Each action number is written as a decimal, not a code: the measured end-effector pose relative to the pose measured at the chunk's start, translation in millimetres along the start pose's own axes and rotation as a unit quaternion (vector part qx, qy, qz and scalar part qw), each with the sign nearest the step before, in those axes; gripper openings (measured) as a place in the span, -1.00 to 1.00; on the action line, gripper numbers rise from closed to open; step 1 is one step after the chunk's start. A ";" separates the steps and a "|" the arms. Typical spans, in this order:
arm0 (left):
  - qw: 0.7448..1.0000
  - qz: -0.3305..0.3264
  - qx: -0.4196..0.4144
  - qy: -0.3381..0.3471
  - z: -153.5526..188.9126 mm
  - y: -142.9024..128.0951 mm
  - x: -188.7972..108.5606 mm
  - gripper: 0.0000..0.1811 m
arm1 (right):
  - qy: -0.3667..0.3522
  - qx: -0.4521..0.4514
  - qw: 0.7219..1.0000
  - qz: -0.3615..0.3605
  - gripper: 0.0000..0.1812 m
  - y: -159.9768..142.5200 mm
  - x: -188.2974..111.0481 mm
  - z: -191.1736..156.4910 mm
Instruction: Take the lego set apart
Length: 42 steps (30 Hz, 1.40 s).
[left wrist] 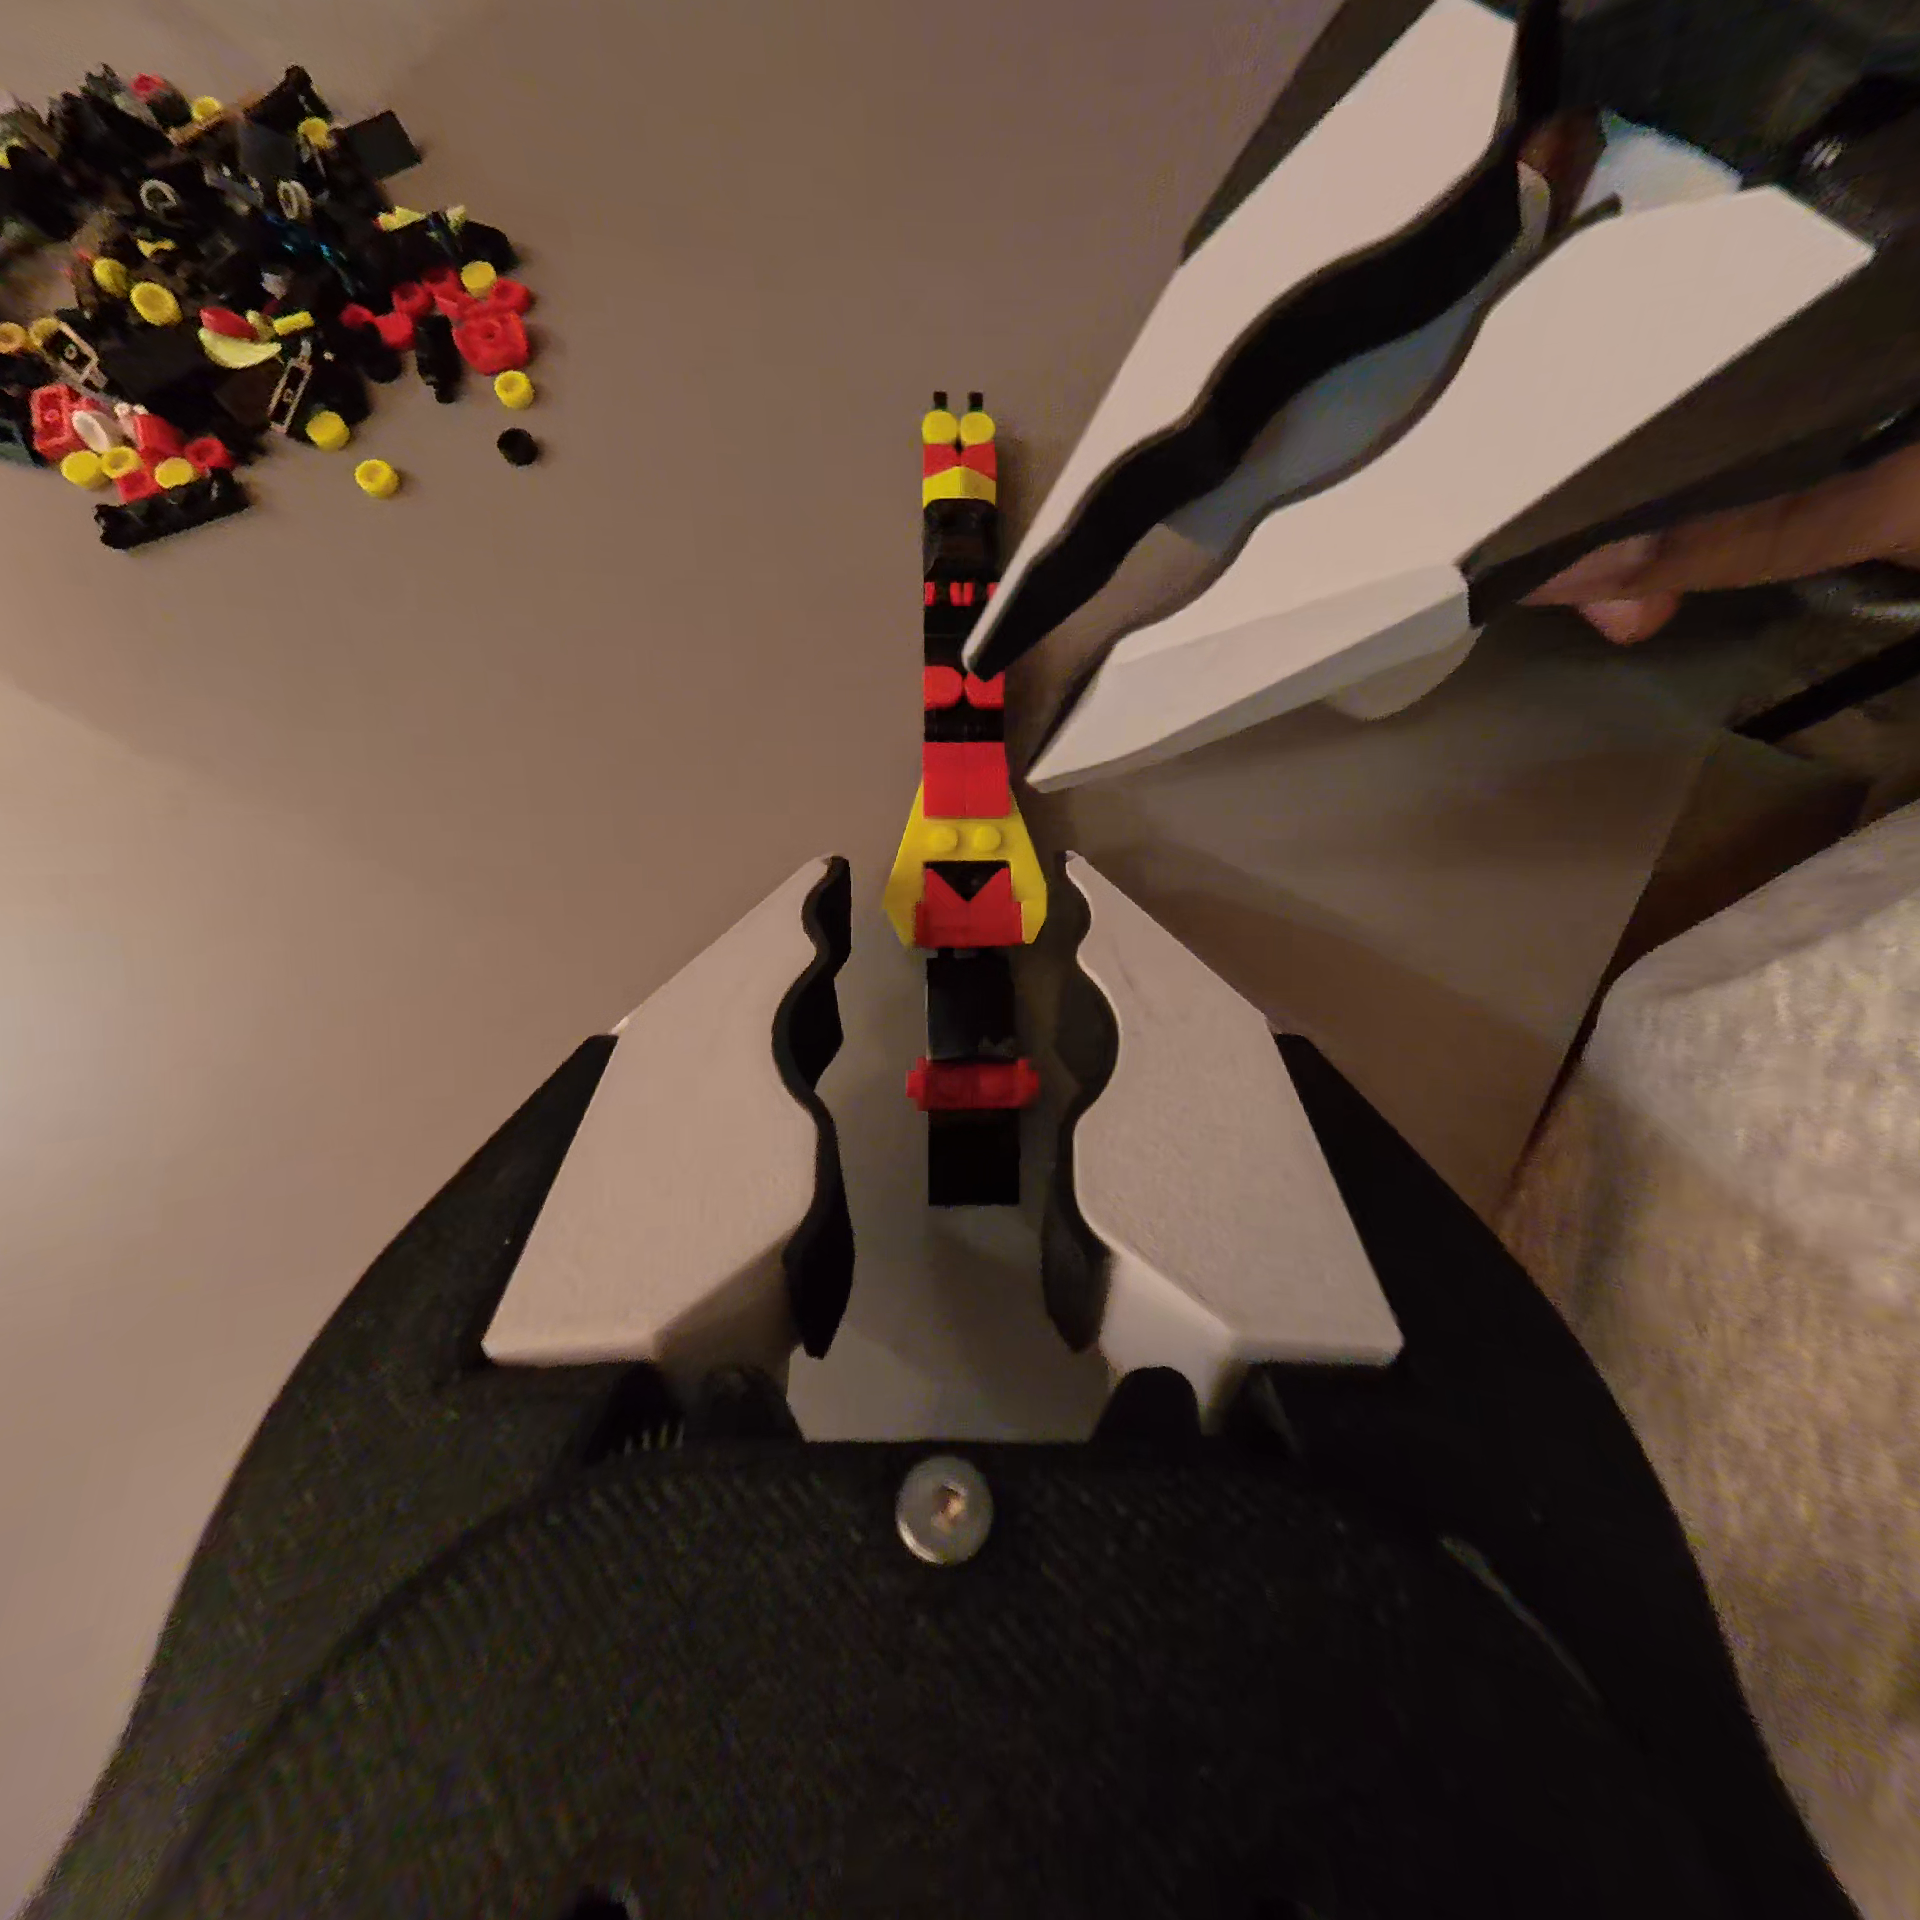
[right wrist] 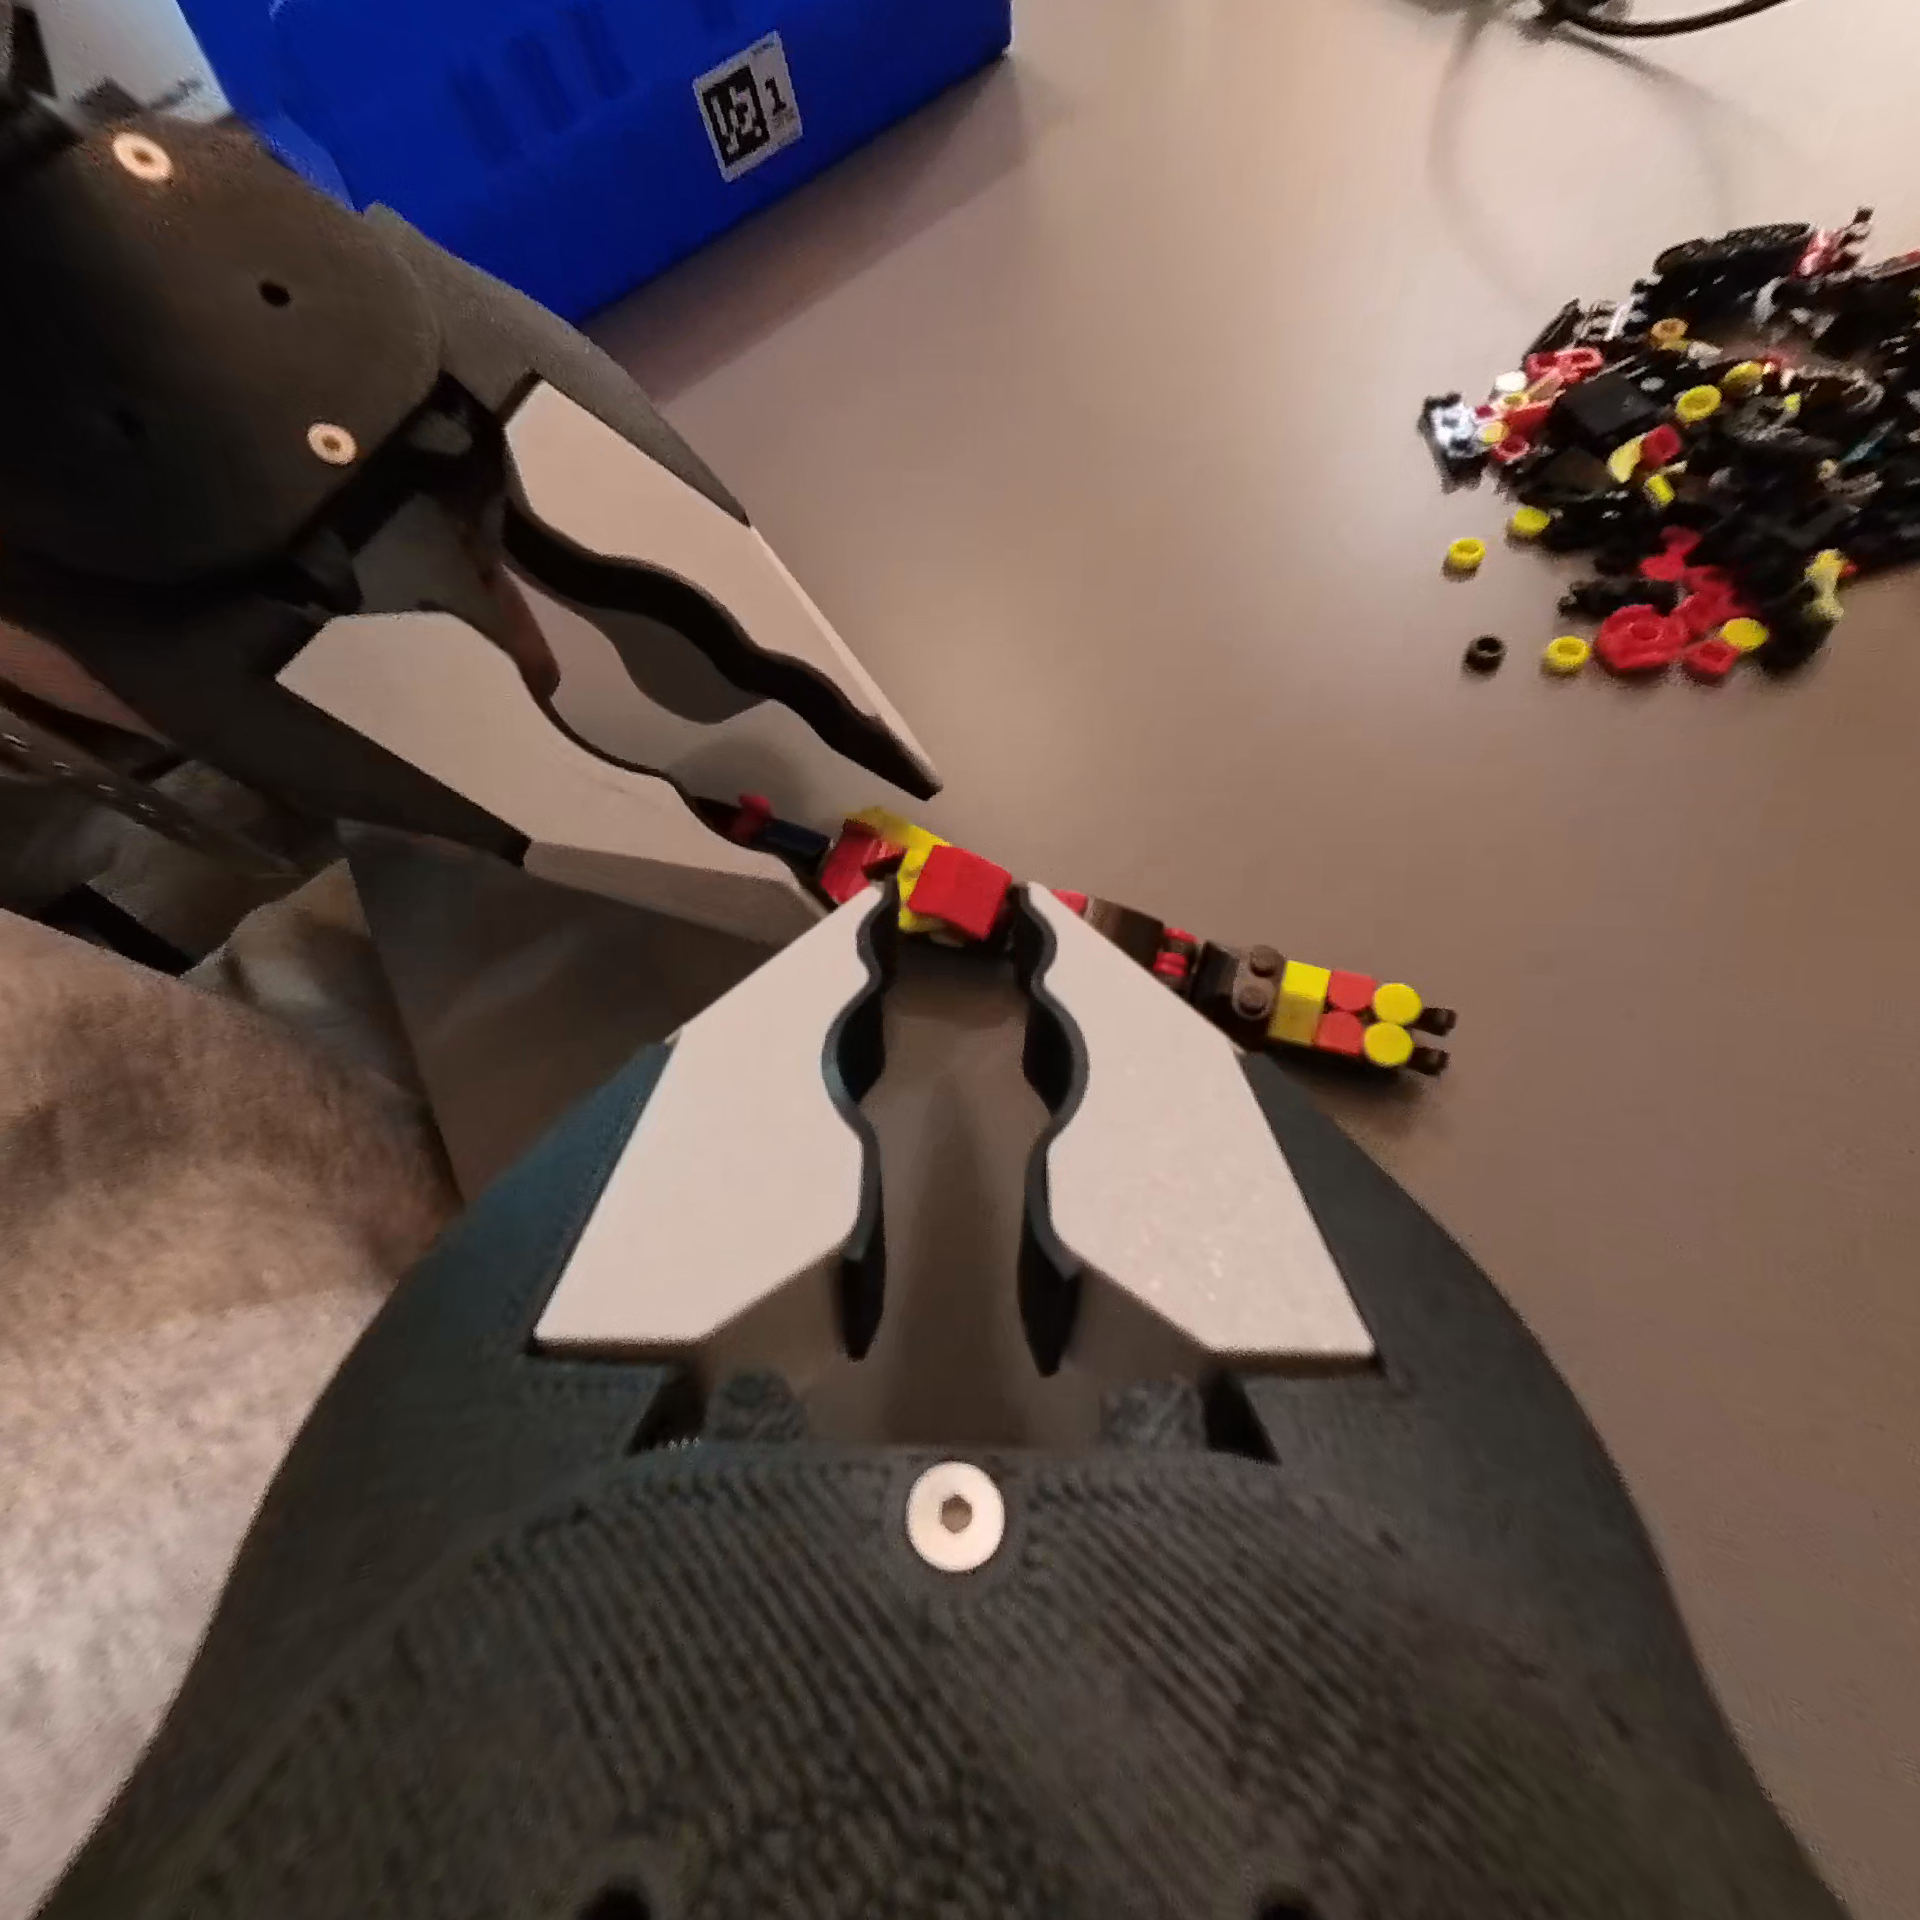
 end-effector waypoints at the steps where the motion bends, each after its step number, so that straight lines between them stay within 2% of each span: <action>1: 1.000 0.000 -0.001 -0.002 0.2 -0.9 -1.0 -0.55 | 0.000 -0.002 1.000 -0.004 -0.79 -2.0 0.1 -1.3; 6: 1.000 -0.005 0.002 -0.027 6.7 -1.6 -2.9 -0.59 | 0.008 0.001 1.000 -0.026 -0.77 -9.1 6.7 -3.9; 11: 0.999 -0.014 0.034 -0.016 8.7 -2.2 -3.0 -0.64 | 0.000 0.002 1.000 -0.026 -0.80 -8.9 6.2 -0.6; 15: 1.000 -0.011 0.002 -0.028 9.9 -2.0 -1.7 -0.69 | -0.009 -0.013 0.999 -0.027 -0.86 -8.9 5.9 2.1; 22: 1.000 -0.004 0.014 -0.026 9.6 -2.3 -0.8 -0.68 | 0.001 -0.031 0.999 -0.025 -0.79 -7.5 6.2 1.3; 27: 0.999 -0.004 0.017 -0.030 7.5 -3.1 -2.0 -0.67 | 0.017 -0.026 0.999 -0.036 -0.83 -9.9 8.0 -1.7; 42: 0.999 0.011 -0.030 -0.036 5.9 1.9 -3.1 -0.61 | 0.005 -0.006 1.000 -0.011 -0.82 -3.4 5.1 6.4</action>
Point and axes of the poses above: each gripper's, where its closed fingertips meet, x out along the fingers, y out of its top, z = x × y across the jaws, the point moved 5 cm from there along -x, back along the fingers, and after that the axes turned 15 degrees about z, right-handed, at the moved point
